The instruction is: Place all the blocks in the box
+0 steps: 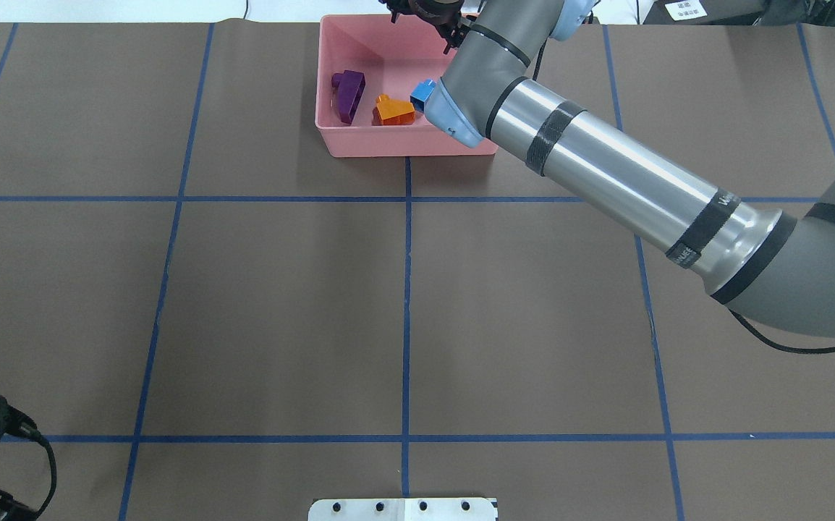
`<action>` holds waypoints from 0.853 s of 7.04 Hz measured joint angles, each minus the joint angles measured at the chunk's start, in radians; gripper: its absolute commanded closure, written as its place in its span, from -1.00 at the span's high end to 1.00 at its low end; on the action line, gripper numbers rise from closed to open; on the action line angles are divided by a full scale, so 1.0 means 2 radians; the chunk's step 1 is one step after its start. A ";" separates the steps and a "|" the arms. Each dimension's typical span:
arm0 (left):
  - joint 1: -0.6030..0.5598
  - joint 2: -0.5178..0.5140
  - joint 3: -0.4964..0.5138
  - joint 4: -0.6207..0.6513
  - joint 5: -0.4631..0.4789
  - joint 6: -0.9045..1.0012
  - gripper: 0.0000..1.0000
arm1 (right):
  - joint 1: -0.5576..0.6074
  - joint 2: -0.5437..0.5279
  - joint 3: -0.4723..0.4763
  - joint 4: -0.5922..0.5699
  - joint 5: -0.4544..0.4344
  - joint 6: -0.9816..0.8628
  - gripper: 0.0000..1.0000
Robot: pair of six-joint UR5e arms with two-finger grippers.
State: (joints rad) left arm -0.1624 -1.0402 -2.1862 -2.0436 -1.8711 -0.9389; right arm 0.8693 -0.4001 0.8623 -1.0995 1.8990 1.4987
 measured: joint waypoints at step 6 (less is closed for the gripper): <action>0.132 0.012 0.022 -0.002 0.017 -0.071 0.76 | 0.029 -0.069 0.086 -0.027 0.043 -0.030 1.00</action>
State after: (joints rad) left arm 0.1016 -1.0168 -2.1414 -2.0473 -1.8374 -1.0816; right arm 0.9268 -0.5374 1.0339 -1.1530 1.9844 1.4391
